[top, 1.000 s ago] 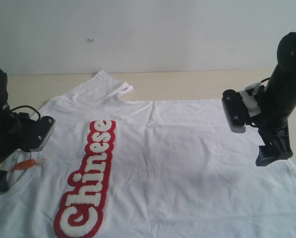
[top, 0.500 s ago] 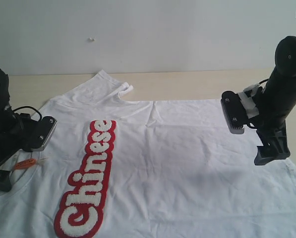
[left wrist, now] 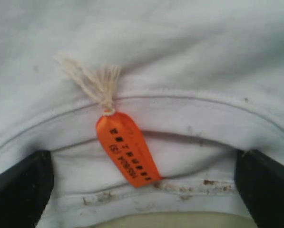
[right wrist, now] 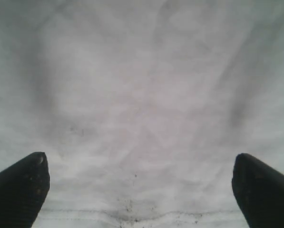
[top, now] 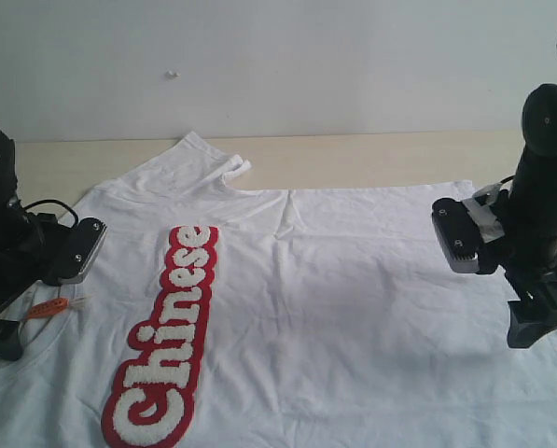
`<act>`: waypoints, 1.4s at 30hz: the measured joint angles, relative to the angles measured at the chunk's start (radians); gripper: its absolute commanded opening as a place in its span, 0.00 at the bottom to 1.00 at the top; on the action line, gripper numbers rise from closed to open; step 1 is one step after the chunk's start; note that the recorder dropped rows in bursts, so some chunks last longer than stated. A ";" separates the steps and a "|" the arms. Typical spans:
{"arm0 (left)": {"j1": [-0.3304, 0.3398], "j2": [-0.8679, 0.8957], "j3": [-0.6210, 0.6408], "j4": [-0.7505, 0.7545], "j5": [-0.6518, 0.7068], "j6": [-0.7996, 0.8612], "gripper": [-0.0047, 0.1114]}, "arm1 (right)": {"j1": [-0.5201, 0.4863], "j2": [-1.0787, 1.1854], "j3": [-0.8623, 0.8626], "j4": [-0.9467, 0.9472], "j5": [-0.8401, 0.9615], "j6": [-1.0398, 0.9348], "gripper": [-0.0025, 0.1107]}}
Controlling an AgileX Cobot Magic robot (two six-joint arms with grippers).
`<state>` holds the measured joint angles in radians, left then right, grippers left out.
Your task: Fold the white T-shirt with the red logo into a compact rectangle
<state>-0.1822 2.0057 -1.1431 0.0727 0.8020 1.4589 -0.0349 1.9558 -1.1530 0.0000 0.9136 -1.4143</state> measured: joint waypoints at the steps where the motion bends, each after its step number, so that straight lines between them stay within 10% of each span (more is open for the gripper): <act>1: 0.000 0.000 0.000 0.000 -0.002 0.000 0.94 | -0.012 0.000 0.000 0.000 -0.002 0.002 0.95; 42: 0.002 0.002 0.000 -0.020 -0.006 0.006 0.94 | -0.052 0.042 0.035 -0.025 -0.104 0.098 0.82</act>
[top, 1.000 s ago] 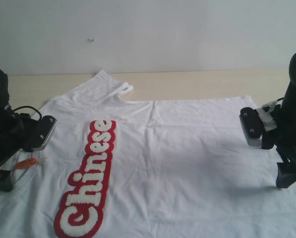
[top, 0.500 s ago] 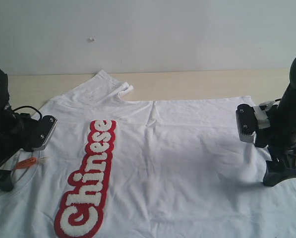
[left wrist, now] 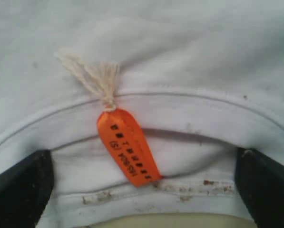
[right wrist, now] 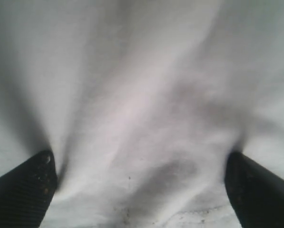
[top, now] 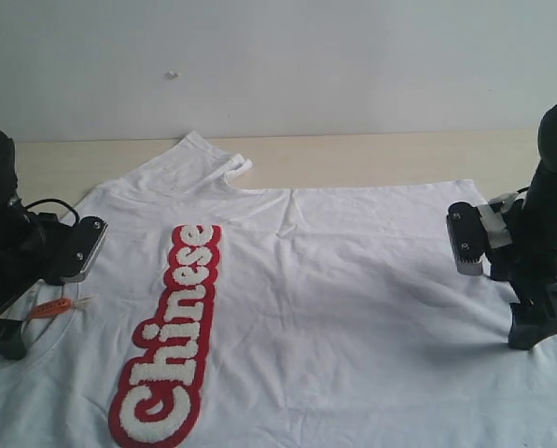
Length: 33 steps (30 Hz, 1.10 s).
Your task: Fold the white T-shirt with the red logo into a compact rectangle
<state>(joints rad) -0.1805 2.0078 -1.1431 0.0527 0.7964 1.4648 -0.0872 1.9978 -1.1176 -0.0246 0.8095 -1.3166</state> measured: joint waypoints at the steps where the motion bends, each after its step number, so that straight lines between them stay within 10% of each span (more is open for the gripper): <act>1: 0.000 0.000 0.000 0.000 0.000 0.000 0.94 | 0.000 -0.002 0.002 -0.004 -0.002 0.002 0.82; 24: 0.002 0.000 -0.003 -0.042 -0.012 0.004 0.94 | -0.004 -0.011 0.006 -0.014 -0.034 0.029 0.78; 29: 0.002 0.000 -0.003 -0.042 -0.012 0.004 0.93 | -0.004 -0.013 0.006 -0.050 -0.049 0.022 0.55; 33: 0.007 0.000 -0.003 -0.053 -0.012 0.004 0.73 | -0.004 -0.013 0.006 -0.063 -0.066 0.020 0.29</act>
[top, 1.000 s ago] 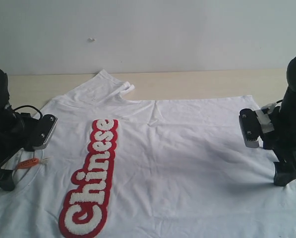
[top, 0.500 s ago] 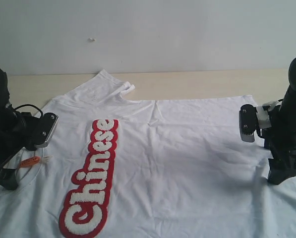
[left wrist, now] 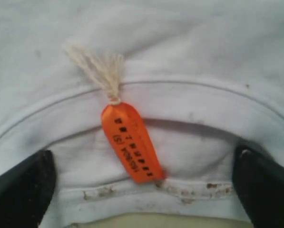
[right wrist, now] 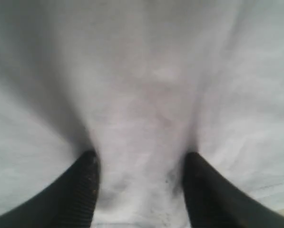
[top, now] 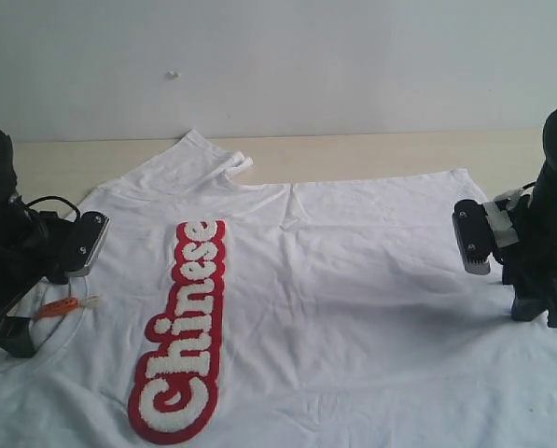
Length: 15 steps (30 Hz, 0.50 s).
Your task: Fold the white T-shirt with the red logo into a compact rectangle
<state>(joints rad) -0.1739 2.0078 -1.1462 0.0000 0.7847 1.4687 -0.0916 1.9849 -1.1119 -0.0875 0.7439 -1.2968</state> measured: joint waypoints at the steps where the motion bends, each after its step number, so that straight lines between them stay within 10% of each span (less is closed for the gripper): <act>1: 0.003 0.000 0.000 0.000 0.005 0.000 0.62 | 0.000 0.000 0.000 -0.003 -0.007 0.000 0.25; 5: 0.024 0.000 0.000 -0.036 0.008 -0.004 0.06 | 0.000 0.000 0.000 -0.014 -0.023 0.000 0.11; 15: 0.041 0.004 0.000 -0.080 -0.033 -0.006 0.07 | 0.000 0.004 0.000 -0.016 -0.031 0.004 0.02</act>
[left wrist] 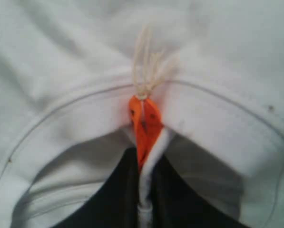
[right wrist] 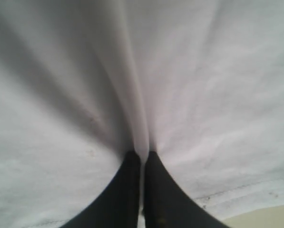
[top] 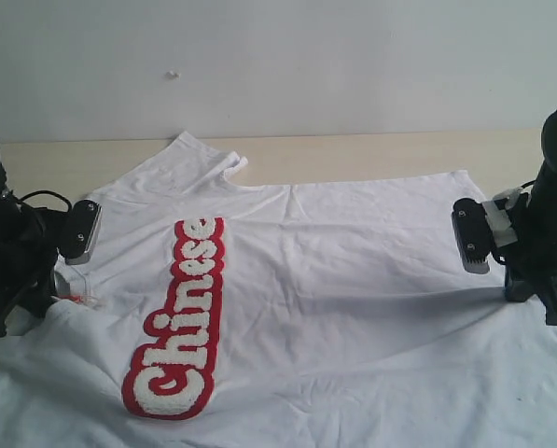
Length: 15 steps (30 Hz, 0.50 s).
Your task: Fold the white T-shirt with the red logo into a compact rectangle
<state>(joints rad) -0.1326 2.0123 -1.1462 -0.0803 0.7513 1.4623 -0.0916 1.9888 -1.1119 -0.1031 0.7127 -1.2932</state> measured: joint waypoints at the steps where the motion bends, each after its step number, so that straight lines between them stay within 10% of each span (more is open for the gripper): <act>1: 0.000 0.000 0.000 0.000 0.000 0.000 0.07 | 0.000 0.000 0.000 0.000 0.000 0.002 0.02; 15: 0.000 -0.115 0.002 0.050 -0.022 0.000 0.07 | 0.000 -0.098 0.004 0.000 -0.090 0.004 0.02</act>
<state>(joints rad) -0.1326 1.8971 -1.1443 -0.0304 0.7292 1.4623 -0.0916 1.8906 -1.1080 -0.1031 0.6225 -1.2892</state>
